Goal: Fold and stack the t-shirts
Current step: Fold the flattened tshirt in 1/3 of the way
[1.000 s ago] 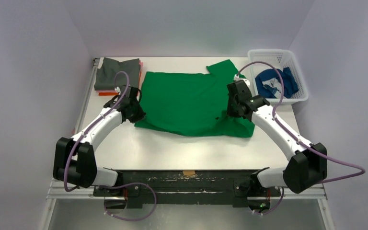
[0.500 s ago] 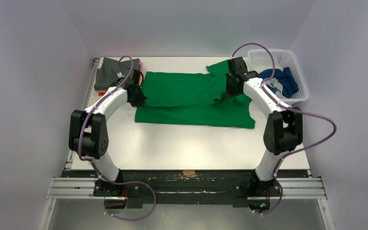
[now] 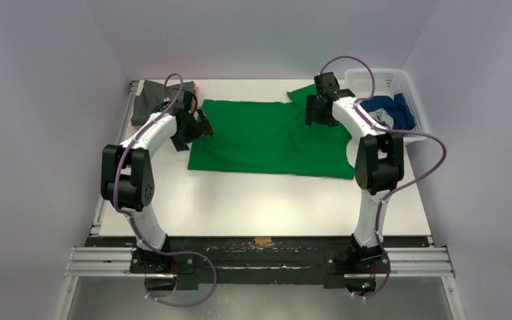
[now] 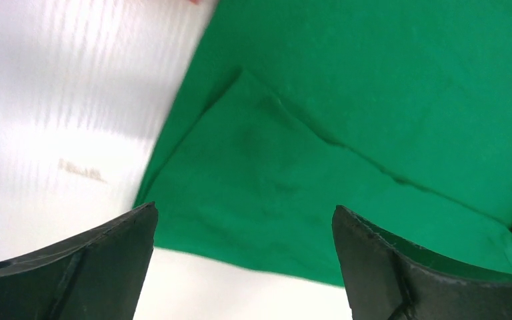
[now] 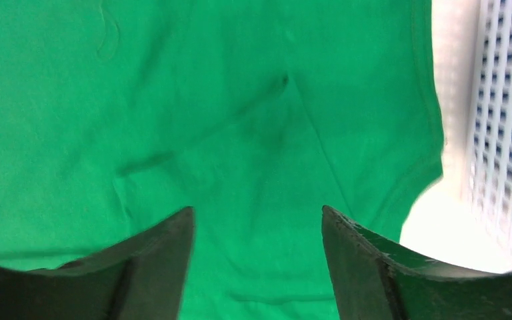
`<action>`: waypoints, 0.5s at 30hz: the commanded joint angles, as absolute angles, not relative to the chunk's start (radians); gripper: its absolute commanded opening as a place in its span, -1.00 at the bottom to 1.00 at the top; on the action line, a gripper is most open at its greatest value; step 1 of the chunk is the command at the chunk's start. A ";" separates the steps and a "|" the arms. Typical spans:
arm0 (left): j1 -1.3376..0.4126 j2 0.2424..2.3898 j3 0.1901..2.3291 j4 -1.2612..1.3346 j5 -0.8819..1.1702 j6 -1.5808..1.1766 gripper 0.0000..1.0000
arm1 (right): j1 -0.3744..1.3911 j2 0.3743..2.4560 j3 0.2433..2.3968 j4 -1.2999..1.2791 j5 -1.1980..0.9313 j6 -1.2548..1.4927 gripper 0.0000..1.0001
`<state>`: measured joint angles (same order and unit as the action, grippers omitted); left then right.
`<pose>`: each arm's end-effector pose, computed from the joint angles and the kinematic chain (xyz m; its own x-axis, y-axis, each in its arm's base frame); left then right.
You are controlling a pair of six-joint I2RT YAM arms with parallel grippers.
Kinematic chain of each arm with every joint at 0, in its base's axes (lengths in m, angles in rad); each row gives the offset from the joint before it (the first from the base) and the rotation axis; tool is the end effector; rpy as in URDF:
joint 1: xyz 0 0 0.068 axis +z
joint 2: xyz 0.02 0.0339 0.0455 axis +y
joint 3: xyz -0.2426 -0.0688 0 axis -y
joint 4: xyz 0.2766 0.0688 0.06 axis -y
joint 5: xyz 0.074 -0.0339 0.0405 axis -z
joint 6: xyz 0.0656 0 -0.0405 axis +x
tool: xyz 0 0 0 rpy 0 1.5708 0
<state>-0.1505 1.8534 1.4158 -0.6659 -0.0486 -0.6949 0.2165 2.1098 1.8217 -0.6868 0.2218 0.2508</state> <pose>0.4221 -0.0608 0.1590 -0.7601 -0.5316 -0.3738 -0.4668 0.8468 -0.2551 0.4955 0.0942 0.1864 -0.8051 0.0708 -0.5889 0.1144 0.9927 -0.0371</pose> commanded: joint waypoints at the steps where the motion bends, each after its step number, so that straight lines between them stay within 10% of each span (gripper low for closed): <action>1: -0.150 1.738 1.329 -0.594 0.098 -0.682 1.00 | 0.217 1.889 1.574 -0.590 0.153 0.312 0.40; 15: -0.206 1.997 1.386 -0.516 0.308 -0.735 1.00 | 0.271 1.938 1.282 -0.386 -0.011 0.403 0.39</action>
